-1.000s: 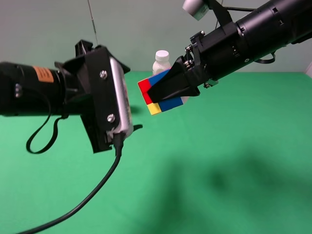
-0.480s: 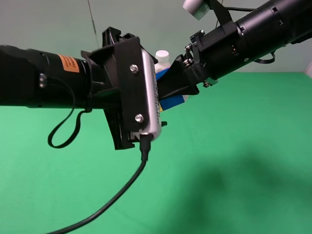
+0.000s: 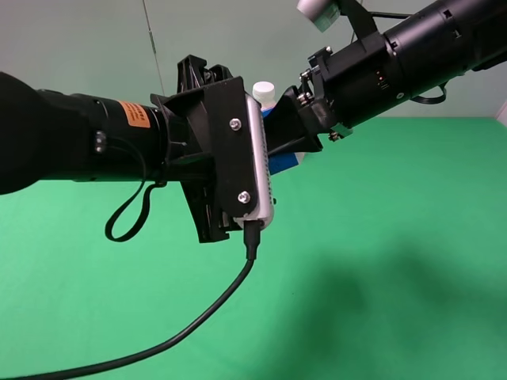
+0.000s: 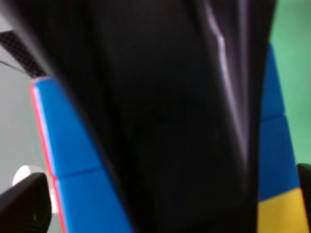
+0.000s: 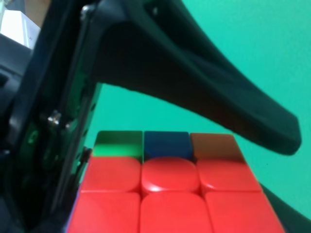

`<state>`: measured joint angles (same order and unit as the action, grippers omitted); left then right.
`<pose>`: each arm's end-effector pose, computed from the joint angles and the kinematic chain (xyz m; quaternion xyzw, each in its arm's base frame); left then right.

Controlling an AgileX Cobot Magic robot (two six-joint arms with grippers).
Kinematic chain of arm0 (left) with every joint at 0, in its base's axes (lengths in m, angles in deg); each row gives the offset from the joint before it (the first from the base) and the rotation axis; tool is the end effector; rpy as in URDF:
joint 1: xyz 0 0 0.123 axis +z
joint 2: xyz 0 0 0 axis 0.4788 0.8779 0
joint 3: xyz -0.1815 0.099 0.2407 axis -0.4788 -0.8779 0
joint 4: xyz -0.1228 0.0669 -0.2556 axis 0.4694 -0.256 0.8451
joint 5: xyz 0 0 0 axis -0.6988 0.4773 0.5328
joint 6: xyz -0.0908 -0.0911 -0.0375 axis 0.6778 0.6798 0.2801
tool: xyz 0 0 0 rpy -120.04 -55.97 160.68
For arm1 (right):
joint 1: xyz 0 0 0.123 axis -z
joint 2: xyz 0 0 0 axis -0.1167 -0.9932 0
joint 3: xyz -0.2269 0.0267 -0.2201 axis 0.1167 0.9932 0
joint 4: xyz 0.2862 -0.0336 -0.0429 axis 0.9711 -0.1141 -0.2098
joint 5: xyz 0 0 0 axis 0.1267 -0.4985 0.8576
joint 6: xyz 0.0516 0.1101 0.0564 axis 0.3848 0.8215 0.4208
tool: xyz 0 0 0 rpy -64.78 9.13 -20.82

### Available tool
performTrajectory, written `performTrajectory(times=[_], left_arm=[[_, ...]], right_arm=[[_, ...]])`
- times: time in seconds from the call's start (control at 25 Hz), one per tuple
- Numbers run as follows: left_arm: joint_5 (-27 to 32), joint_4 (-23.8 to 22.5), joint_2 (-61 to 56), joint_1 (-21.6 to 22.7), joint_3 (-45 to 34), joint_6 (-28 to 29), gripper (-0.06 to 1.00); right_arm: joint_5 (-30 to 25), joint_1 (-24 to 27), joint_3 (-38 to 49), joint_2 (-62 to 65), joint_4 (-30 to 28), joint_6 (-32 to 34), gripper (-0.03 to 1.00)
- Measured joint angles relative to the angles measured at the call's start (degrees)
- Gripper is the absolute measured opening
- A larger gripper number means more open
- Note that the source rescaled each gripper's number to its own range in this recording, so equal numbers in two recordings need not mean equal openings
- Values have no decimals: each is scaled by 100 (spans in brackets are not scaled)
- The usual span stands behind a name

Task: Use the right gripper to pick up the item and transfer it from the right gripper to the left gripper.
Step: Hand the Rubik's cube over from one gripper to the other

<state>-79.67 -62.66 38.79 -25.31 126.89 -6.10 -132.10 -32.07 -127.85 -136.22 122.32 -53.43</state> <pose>0.2226 -0.2874 0.2396 0.6338 0.5417 0.0053 0.5521 0.2748 0.2342 0.2788 -0.4155 0.7835 0.3835 0.2577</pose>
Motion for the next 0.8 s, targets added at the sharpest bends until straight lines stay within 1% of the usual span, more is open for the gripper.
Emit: performTrajectory(times=[0.2,0.28,0.36,0.4,0.44,0.48,0.52,0.64,0.68,0.72,0.76,0.8], left_arm=[[-363,0,31,-264,13,103,87],[-425,0,31,-331,13,109,83],[-439,0,31,-333,13,117,75],[-439,0,31,-333,13,117,75],[-465,0,31,-344,13,117,65],[-485,0,31,-344,13,117,61],[-499,0,31,-344,13,117,58],[-518,0,31,-344,13,122,54],[-528,0,31,-344,13,123,51],[-543,0,31,-344,13,146,43],[-562,6,31,-344,18,167,30],[-576,6,31,-344,18,173,21]], right_arm=[[0,0,0,0,18,0,0],[0,0,0,0,18,0,0],[0,0,0,0,18,0,0],[0,0,0,0,18,0,0],[0,0,0,0,18,0,0],[0,0,0,0,18,0,0],[-6,0,0,0,18,0,0],[-13,0,0,0,18,0,0],[-13,0,0,0,18,0,0],[-18,0,0,0,18,0,0],[-27,0,0,0,13,0,0],[-41,0,0,0,8,2,0]])
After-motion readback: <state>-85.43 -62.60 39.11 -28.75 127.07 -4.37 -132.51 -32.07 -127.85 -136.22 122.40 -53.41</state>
